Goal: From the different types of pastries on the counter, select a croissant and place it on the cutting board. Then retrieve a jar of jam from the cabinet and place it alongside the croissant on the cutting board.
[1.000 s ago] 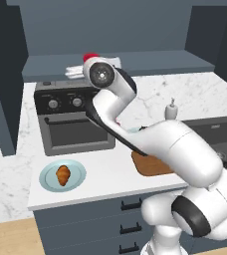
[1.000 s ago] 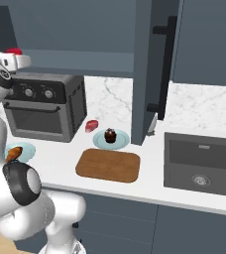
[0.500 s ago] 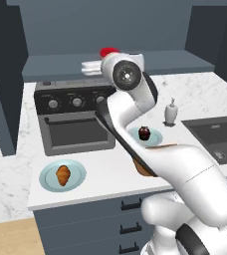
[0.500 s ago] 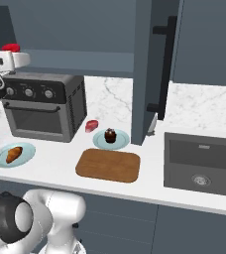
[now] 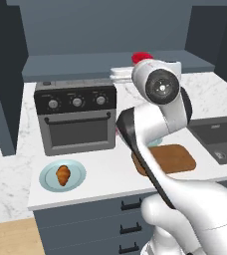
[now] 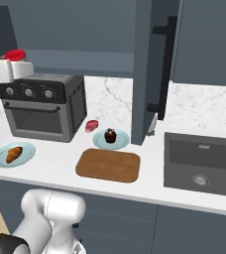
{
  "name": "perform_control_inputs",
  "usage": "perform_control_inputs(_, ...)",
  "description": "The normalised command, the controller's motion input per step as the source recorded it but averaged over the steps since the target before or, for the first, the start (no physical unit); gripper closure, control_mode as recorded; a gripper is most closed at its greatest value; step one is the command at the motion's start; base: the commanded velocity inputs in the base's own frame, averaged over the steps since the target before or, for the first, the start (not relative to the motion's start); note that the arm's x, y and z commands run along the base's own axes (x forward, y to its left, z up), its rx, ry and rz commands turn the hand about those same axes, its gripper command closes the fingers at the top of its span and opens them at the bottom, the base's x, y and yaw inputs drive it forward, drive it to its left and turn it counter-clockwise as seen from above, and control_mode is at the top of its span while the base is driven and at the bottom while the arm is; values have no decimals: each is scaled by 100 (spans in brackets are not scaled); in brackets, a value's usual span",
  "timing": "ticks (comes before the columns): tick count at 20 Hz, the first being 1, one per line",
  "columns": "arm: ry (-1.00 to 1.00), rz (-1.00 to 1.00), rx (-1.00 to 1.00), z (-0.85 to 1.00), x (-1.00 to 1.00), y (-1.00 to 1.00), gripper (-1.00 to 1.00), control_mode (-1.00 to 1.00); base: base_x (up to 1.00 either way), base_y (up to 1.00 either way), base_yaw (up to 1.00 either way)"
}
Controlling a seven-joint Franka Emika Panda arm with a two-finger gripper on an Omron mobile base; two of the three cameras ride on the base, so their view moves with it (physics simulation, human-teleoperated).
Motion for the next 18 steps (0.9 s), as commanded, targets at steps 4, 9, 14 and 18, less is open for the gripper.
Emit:
perform_control_inputs(4, 2, -27, 0, -2, -43, -23, 100, -100, 0, 0, 0)
perform_control_inputs(9, 7, -35, 0, -2, -24, -10, 100, -100, 0, 0, 0)
perform_control_inputs(14, 0, -37, 0, -1, -45, -26, 100, -100, 0, 0, 0)
perform_control_inputs(18, 15, -31, 0, 0, -32, -16, 100, -100, 0, 0, 0)
